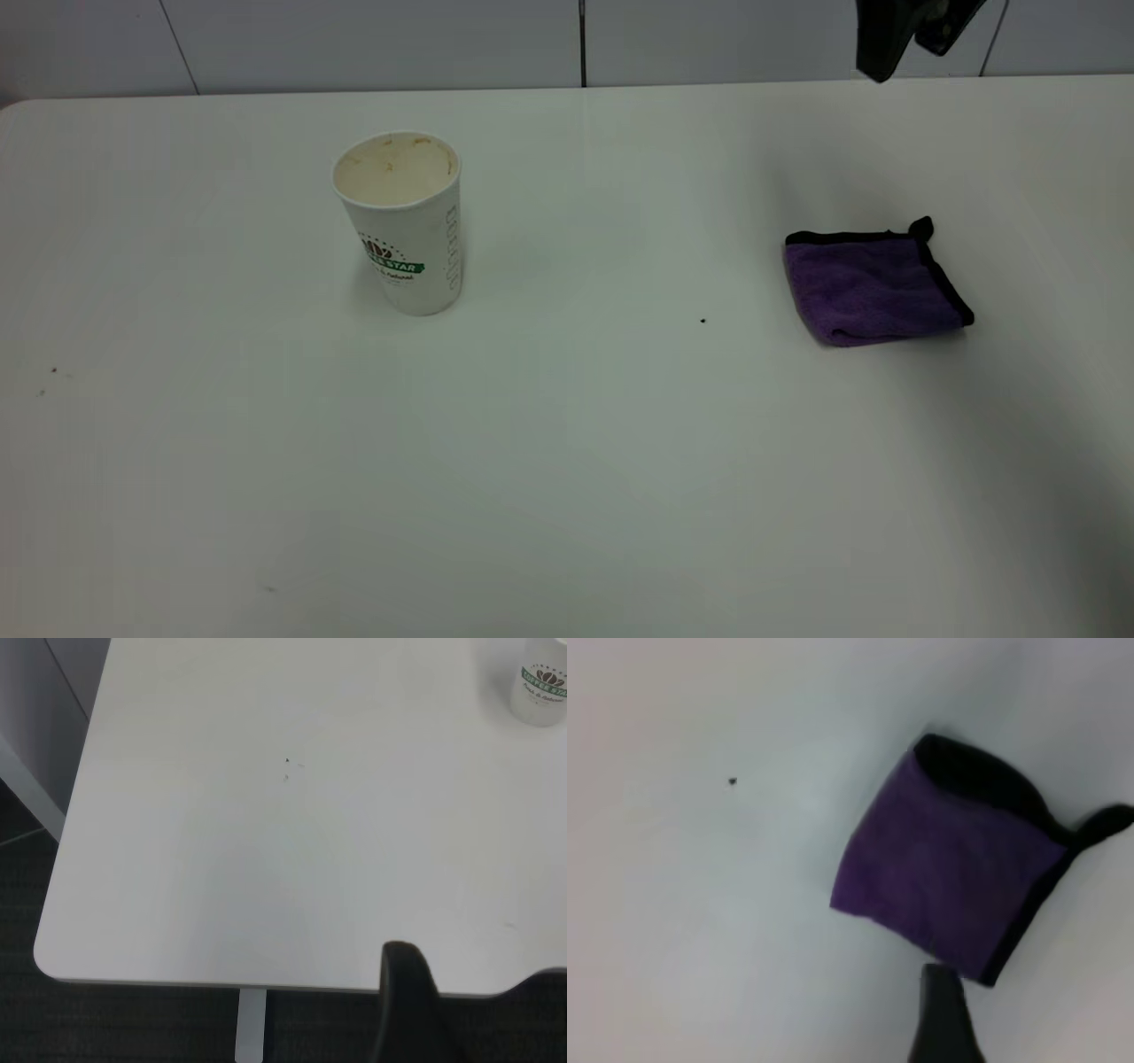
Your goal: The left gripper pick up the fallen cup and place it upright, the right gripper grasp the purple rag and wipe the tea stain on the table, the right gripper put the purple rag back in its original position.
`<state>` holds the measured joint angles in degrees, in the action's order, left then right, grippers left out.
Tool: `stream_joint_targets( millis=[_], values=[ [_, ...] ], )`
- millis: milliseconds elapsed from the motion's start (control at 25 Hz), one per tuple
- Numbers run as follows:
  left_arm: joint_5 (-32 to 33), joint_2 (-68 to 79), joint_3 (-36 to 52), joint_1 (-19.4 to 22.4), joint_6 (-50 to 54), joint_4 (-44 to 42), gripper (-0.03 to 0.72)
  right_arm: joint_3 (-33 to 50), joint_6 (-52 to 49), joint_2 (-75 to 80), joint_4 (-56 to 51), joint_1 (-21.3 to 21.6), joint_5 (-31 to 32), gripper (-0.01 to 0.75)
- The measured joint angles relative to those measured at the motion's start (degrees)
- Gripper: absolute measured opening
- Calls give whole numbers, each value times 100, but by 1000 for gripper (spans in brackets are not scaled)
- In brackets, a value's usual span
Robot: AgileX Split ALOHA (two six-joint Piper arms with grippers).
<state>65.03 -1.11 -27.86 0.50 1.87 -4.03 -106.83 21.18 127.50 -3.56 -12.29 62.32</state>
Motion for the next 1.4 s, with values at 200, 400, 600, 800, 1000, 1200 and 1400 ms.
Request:
stream_joint_targets(
  millis=[200,400,600,800,1000,1200,1400],
  values=[
    [0,0,0,0,0,0,457,14,-256,-503,-11,0,688,576],
    [0,0,0,0,0,0,457,408,-587,-1221,-269,0,733,576],
    [0,0,0,0,0,0,457,1459,-684,-2448,-333,0,746,576],
    [0,0,0,0,0,0,457,3112,-729,-3952,-339,0,767,576],
    [0,0,0,0,0,0,457,4687,-964,-5262,-345,0,773,576],
    [0,0,0,0,-6,0,457,6051,-1246,-6632,-327,0,738,576],
    [0,0,0,0,-6,0,457,7242,-1312,-8029,-327,0,490,576]
  ],
)
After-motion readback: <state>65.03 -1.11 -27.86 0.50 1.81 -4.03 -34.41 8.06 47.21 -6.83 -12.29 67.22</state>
